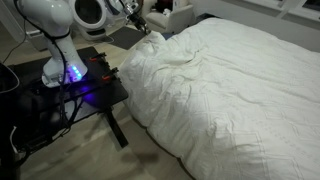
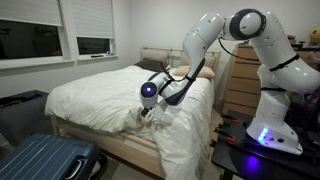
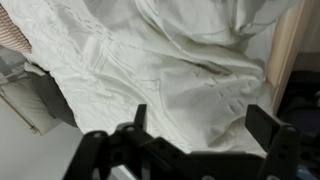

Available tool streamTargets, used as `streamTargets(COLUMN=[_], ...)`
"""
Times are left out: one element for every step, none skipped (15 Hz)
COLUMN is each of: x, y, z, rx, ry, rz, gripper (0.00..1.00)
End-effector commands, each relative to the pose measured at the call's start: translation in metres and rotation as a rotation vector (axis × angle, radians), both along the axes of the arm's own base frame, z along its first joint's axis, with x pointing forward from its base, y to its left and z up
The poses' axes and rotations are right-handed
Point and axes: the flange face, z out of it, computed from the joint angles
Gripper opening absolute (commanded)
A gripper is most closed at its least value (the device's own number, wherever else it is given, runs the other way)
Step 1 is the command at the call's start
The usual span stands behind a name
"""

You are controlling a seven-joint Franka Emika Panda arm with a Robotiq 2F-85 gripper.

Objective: Straighten the duvet on the bottom right corner of the bed

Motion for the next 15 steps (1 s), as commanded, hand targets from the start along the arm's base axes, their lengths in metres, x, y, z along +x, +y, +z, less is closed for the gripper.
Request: streamTargets(x=[0.032,0.038,0.044,0.05,0.056,0.063,0.071,0.078,0.086,0.094,0.101,0.109,0.116,0.122,0.126], y=[-0.017,-0.022,-0.029,-0.034,-0.037,-0.039,-0.038,-0.038,-0.037,-0.039,-0.039,-0.042,-0.044,-0.046,-0.048], z=[0.004,0.003,-0.003,-0.009,-0.016,-0.02,-0.02,-0.021,-0.019,-0.017,-0.015,-0.015,-0.014,-0.016,-0.02], rx=[0.016,0.018,0.022,0.032,0.055,0.08,0.12,0.147,0.177,0.211,0.246,0.282,0.319,0.346,0.366], ry=[-0.159,-0.185,-0.18,-0.178,-0.148,-0.134,-0.116,-0.105,-0.094,-0.081,-0.063,-0.038,-0.009,0.021,0.05], rz=[-0.118,-0.139,-0.146,-0.154,-0.151,-0.154,-0.15,-0.144,-0.132,-0.119,-0.107,-0.101,-0.092,-0.085,-0.086], gripper=[1.0,1.0,1.0,1.0,1.0,1.0,1.0,1.0,1.0,1.0,1.0,1.0,1.0,1.0,1.0])
